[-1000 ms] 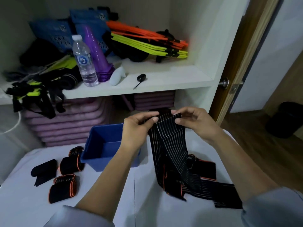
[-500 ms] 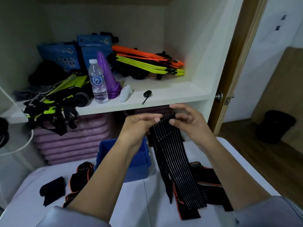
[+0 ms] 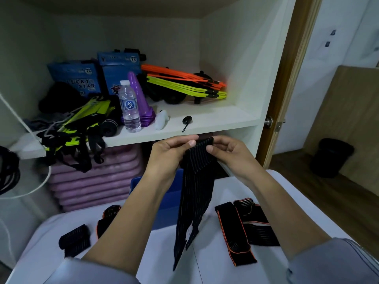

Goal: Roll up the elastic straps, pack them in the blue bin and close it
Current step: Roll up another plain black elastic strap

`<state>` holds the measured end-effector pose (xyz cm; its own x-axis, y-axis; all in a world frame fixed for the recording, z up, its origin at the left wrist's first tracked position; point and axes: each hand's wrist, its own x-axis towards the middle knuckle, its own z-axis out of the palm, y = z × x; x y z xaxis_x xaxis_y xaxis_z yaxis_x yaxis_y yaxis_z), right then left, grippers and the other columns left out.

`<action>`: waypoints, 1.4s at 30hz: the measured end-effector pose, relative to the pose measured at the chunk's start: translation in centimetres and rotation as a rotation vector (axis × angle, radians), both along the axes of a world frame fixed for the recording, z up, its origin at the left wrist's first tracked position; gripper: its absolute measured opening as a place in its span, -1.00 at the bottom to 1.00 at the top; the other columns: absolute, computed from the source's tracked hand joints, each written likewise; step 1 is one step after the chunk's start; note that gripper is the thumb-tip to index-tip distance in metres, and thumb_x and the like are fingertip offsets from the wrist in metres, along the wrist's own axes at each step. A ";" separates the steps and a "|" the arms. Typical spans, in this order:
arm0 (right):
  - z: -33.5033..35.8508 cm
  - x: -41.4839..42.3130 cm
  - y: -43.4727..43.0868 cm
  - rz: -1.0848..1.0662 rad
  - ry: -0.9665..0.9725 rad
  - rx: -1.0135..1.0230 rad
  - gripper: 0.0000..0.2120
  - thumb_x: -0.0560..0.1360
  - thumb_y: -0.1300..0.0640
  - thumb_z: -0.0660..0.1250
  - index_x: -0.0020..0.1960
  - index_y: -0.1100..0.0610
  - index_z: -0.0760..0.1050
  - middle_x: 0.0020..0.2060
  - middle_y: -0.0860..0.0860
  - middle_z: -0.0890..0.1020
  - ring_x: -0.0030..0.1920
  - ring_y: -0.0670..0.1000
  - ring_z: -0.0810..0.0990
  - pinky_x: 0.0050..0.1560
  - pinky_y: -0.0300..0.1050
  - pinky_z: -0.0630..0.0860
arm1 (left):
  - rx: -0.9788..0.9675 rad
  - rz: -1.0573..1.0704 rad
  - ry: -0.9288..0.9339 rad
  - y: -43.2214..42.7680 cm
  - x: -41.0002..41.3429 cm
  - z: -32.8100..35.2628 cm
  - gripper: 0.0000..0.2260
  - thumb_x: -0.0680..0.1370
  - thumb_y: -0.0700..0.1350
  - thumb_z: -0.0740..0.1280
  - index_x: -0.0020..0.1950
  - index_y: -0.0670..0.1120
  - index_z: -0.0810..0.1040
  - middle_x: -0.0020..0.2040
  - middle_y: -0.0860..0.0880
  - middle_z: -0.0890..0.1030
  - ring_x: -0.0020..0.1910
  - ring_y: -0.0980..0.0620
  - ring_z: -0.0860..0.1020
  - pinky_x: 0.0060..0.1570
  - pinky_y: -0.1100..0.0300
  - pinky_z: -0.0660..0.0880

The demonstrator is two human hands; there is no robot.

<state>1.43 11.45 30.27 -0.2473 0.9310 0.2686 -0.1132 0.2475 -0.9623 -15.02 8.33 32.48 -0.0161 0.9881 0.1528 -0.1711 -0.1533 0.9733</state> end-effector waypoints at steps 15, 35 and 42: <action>2.0 -3.9 -2.2 -0.108 0.117 0.040 -0.80 0.47 0.37 0.31 -0.01 0.12 0.57 -0.15 0.02 0.66 -0.15 -0.13 0.66 -0.16 -0.31 0.55 | 0.292 0.146 0.126 -2.2 -2.0 -2.7 -0.86 0.54 -0.08 0.32 0.06 -0.05 0.58 -0.01 -0.08 0.66 0.05 -0.09 0.61 0.14 -0.16 0.51; -0.4 -7.0 -5.0 -0.149 -0.029 -0.039 -0.85 0.59 0.10 0.20 0.13 0.00 0.48 0.02 -0.09 0.64 0.10 -0.11 0.60 0.16 -0.17 0.51 | 0.413 0.434 0.499 -2.4 -2.2 -3.2 -0.68 0.62 -0.04 0.13 -0.34 0.02 0.22 -0.50 0.07 0.30 -0.54 0.21 0.35 -0.54 0.37 0.24; -0.3 -7.3 -6.2 -0.157 -0.205 0.057 -0.76 0.60 0.16 0.17 0.23 -0.07 0.33 0.12 -0.18 0.53 0.21 -0.18 0.48 0.26 -0.19 0.40 | 0.384 0.422 0.496 -2.4 -2.9 -3.3 -0.61 0.60 0.04 0.13 -0.40 -0.02 0.22 -0.52 0.07 0.27 -0.55 0.18 0.31 -0.52 0.34 0.24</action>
<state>-5.85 5.22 29.98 -0.1557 0.9471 0.2808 0.1269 0.3011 -0.9451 -17.90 5.96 29.14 -0.2209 0.7893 0.5729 0.4217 -0.4524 0.7858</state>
